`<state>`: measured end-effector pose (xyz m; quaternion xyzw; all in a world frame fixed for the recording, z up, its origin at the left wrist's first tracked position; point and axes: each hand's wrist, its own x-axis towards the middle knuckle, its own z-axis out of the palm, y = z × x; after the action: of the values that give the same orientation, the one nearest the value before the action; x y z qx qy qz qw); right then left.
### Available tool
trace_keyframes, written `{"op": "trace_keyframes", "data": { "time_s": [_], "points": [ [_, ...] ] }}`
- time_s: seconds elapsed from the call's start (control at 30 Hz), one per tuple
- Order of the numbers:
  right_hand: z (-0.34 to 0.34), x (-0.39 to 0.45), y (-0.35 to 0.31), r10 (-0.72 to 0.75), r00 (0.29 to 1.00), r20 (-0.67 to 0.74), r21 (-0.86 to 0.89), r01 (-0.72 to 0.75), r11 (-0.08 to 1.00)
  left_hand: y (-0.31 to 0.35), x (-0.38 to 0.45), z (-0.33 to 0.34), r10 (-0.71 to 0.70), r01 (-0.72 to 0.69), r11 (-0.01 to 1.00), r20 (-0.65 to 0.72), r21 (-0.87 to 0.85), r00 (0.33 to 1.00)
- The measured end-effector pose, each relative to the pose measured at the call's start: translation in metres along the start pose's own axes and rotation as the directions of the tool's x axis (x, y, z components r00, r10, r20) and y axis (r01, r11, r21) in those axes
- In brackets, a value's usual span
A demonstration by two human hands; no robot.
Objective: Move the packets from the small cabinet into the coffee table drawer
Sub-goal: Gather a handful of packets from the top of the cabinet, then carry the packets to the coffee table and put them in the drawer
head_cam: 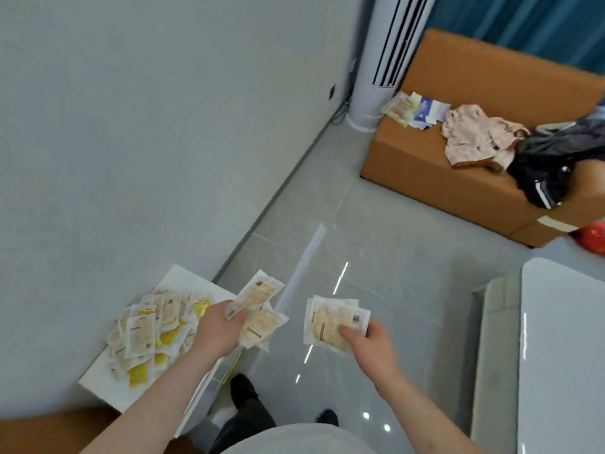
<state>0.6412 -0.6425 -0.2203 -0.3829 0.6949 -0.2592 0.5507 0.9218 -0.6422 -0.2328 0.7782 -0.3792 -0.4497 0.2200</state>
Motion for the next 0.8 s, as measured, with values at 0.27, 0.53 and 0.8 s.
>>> {"op": "trace_keyframes", "data": {
  "time_s": [0.27,0.53,0.8],
  "points": [
    [-0.108,-0.056,0.064,0.128,0.960,-0.250,0.198,-0.079,0.977,0.055,-0.041,0.106,0.178,-0.227,0.962,0.286,0.150,0.941],
    [-0.149,-0.141,0.137,0.286,0.826,-0.485,0.361,-0.109,0.926,0.068,-0.055,0.198,0.185,-0.410,0.868,0.584,0.280,0.790],
    [-0.212,-0.247,0.220,0.376,0.650,-0.660,0.487,-0.011,0.873,0.069,-0.167,0.300,0.257,-0.538,0.825,0.733,0.173,0.630]
  ]
}}
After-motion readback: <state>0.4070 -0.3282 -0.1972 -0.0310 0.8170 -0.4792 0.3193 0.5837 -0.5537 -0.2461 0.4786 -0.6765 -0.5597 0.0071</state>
